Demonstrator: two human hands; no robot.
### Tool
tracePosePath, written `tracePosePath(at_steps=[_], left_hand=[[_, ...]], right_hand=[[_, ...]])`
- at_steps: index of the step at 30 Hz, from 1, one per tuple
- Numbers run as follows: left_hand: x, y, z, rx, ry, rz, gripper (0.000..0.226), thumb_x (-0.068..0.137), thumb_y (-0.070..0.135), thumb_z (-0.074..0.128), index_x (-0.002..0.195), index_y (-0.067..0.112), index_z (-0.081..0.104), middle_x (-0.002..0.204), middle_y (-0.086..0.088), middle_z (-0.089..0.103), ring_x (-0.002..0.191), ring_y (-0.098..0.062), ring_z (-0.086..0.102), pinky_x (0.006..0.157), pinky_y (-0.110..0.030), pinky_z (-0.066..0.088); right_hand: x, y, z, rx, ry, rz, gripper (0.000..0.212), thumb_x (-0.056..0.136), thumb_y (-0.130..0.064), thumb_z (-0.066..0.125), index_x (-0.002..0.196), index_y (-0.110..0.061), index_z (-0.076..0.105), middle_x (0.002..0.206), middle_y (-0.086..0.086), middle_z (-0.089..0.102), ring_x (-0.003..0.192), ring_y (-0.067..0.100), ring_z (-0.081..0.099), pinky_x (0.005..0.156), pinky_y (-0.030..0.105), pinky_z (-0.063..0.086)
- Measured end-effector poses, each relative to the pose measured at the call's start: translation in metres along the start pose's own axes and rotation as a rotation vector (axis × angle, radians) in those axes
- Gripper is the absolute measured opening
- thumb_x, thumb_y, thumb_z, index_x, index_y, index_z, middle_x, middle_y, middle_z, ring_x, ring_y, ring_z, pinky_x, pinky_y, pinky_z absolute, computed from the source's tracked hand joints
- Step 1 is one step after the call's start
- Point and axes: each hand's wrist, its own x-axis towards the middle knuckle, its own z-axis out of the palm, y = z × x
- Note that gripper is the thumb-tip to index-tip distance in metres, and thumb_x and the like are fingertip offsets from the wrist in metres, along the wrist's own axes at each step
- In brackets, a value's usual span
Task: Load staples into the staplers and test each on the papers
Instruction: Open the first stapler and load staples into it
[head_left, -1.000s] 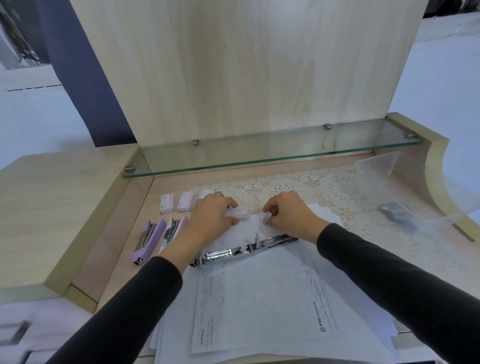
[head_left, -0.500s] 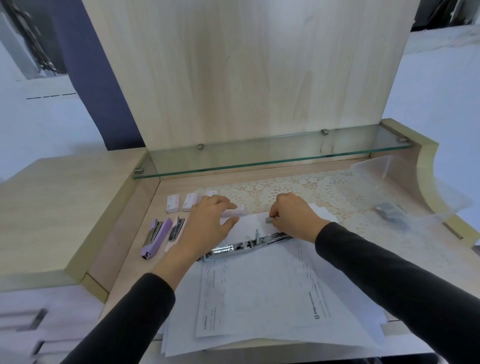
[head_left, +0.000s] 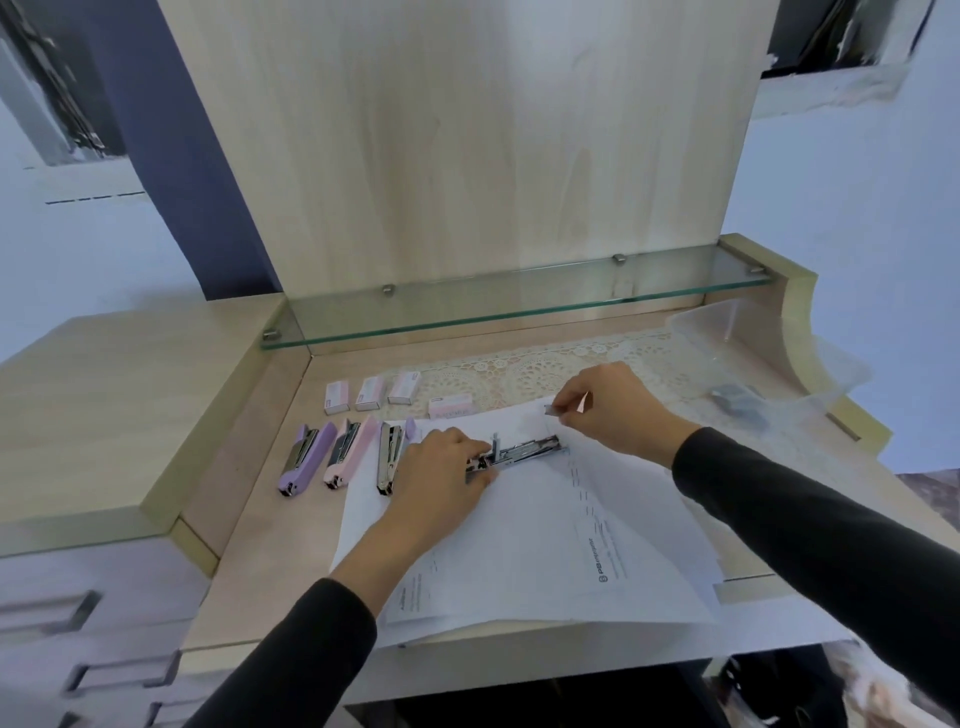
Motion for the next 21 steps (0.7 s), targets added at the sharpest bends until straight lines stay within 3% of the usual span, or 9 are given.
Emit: tracePosePath(at_steps=[3, 6, 9, 14, 21], left_hand=[[-0.002, -0.001, 0.004, -0.014, 0.077, 0.043, 0.025, 0.088, 0.022, 0.059, 0.112, 0.016, 0.065, 0.103, -0.004, 0.062, 0.100, -0.023, 0.054, 0.094, -0.040, 0.034], [-0.009, -0.008, 0.009, -0.040, 0.138, 0.129, 0.019, 0.078, 0.015, 0.067, 0.095, 0.010, 0.071, 0.084, -0.007, 0.065, 0.079, -0.030, 0.060, 0.070, -0.046, 0.048], [-0.018, -0.012, 0.015, -0.041, 0.183, 0.169, 0.020, 0.076, 0.022, 0.060, 0.087, 0.010, 0.071, 0.077, -0.004, 0.064, 0.066, -0.027, 0.060, 0.054, -0.038, 0.047], [-0.022, -0.012, 0.016, -0.018, 0.251, 0.189, 0.015, 0.072, 0.017, 0.063, 0.083, 0.011, 0.071, 0.074, -0.003, 0.065, 0.060, -0.025, 0.058, 0.054, -0.029, 0.032], [-0.025, -0.011, 0.016, -0.046, 0.267, 0.199, 0.016, 0.070, 0.017, 0.065, 0.083, 0.010, 0.071, 0.072, -0.003, 0.065, 0.060, -0.026, 0.057, 0.053, -0.029, 0.037]], right_hand=[[-0.012, 0.004, -0.001, 0.004, -0.017, 0.017, 0.011, 0.080, -0.011, 0.065, 0.088, -0.009, 0.072, 0.087, 0.004, 0.069, 0.057, -0.001, 0.045, 0.054, 0.003, 0.036], [-0.023, 0.005, 0.003, 0.027, -0.014, -0.003, 0.012, 0.080, -0.012, 0.065, 0.089, -0.010, 0.072, 0.078, -0.004, 0.062, 0.056, 0.000, 0.047, 0.056, 0.001, 0.038], [-0.031, 0.006, 0.012, 0.024, -0.017, -0.034, 0.014, 0.079, -0.012, 0.066, 0.092, -0.010, 0.072, 0.079, -0.001, 0.065, 0.056, 0.000, 0.047, 0.056, 0.005, 0.037], [-0.037, 0.004, 0.025, 0.001, 0.011, -0.092, 0.010, 0.079, -0.011, 0.066, 0.088, -0.009, 0.069, 0.081, -0.001, 0.064, 0.057, -0.004, 0.044, 0.057, 0.004, 0.034], [-0.034, 0.005, 0.035, -0.022, 0.072, -0.183, 0.010, 0.078, -0.008, 0.066, 0.087, -0.009, 0.071, 0.087, 0.004, 0.064, 0.065, 0.011, 0.049, 0.062, 0.007, 0.033]])
